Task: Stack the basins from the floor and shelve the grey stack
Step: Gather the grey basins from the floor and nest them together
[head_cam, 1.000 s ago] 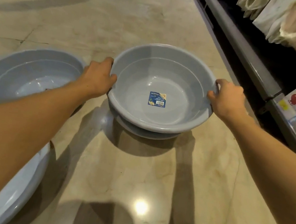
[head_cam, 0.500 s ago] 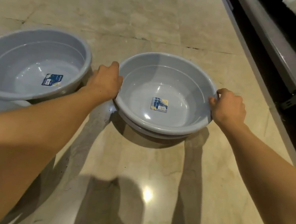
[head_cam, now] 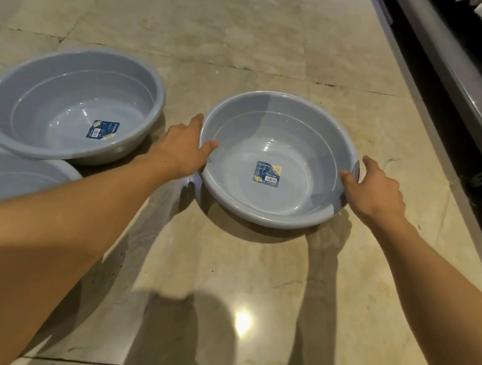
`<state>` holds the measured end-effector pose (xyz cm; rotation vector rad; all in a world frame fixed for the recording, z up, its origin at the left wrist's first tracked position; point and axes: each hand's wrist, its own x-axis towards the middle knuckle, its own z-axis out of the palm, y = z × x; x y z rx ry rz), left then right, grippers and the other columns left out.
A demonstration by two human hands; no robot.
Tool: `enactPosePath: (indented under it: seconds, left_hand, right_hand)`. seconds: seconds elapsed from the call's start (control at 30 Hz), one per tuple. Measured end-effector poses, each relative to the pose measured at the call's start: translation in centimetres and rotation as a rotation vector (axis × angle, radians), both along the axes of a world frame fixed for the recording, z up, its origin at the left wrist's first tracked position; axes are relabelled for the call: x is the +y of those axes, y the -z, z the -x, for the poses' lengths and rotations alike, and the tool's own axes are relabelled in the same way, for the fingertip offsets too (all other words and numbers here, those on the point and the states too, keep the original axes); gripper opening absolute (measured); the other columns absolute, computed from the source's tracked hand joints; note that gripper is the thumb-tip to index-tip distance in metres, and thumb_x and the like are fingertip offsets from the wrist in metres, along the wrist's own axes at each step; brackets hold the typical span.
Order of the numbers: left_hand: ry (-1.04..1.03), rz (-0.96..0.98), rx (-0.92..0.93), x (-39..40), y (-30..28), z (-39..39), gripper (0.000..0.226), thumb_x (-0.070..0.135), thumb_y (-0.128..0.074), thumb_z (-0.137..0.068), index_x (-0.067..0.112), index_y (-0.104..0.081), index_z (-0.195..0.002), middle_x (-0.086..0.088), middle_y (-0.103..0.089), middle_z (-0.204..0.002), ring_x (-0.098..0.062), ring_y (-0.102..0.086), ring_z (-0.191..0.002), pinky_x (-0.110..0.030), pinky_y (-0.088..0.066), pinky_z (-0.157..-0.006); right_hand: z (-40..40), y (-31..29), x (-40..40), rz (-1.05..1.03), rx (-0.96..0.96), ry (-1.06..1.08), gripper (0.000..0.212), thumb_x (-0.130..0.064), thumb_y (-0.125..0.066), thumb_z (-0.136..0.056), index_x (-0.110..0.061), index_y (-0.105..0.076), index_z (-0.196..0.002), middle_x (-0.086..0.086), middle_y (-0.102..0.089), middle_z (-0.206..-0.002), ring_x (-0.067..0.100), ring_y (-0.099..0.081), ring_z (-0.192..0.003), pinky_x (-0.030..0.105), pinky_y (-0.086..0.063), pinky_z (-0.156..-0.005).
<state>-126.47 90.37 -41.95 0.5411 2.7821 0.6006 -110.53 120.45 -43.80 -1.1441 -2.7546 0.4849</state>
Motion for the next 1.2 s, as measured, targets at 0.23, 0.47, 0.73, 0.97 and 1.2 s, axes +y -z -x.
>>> enactPosePath:
  seconds: [0.23, 0.47, 0.73, 0.97, 1.2]
  left_hand:
    - [0.006, 0.087, 0.106, -2.7, -3.5, -0.2, 0.069, 0.053, -0.045, -0.099, 0.022, -0.024, -0.156, -0.017, -0.047, -0.148, -0.042, -0.046, -0.133, -0.058, -0.041, -0.105]
    - [0.079, 0.198, 0.150, -7.5, -7.3, -3.0, 0.066, 0.051, -0.045, -0.099, 0.020, -0.026, -0.154, -0.017, -0.051, -0.143, -0.039, -0.051, -0.127, -0.053, -0.044, -0.101]
    - [-0.068, 0.207, 0.204, -20.7, -12.1, -6.2, 0.065, 0.054, -0.047, -0.098, 0.025, -0.028, -0.153, -0.014, -0.053, -0.142, -0.037, -0.055, -0.124, -0.048, -0.048, -0.095]
    - [-0.358, 0.289, 0.062, -36.8, -10.0, -12.3, 0.071, 0.057, -0.047, -0.096, 0.023, -0.025, -0.155, -0.016, -0.051, -0.143, -0.037, -0.053, -0.126, -0.045, -0.046, -0.093]
    - [-0.643, 0.206, -0.157, -43.5, -3.8, -16.3, 0.081, 0.058, -0.059, -0.089, 0.022, -0.024, -0.153, -0.016, -0.056, -0.133, -0.038, -0.057, -0.119, -0.047, -0.049, -0.093]
  right_hand:
    - [0.5, -3.7, -2.7, -0.102, 0.048, -0.117, 0.063, -0.057, -0.048, -0.092, -0.024, -0.040, -0.146, 0.012, -0.068, -0.115, 0.039, -0.063, -0.101, 0.045, -0.050, -0.074]
    - [1.1, -8.4, -8.4, -0.110, -0.008, -0.266, 0.064, -0.056, -0.048, -0.093, -0.027, -0.037, -0.148, 0.013, -0.063, -0.129, 0.040, -0.056, -0.116, 0.047, -0.048, -0.087]
    - [2.4, -13.1, -20.7, -0.097, 0.073, -0.559, 0.064, -0.056, -0.046, -0.095, -0.026, -0.034, -0.150, 0.012, -0.065, -0.126, 0.035, -0.060, -0.112, 0.046, -0.049, -0.085]
    - [3.0, -11.4, -33.6, -0.010, 0.022, -0.787, 0.066, -0.058, -0.048, -0.093, -0.029, -0.031, -0.150, 0.011, -0.058, -0.135, 0.035, -0.055, -0.121, 0.046, -0.047, -0.088]
    - [1.9, -5.5, -38.6, 0.068, -0.169, -0.851, 0.073, -0.061, -0.051, -0.089, -0.032, -0.022, -0.150, 0.009, -0.062, -0.121, 0.033, -0.060, -0.107, 0.044, -0.051, -0.081]
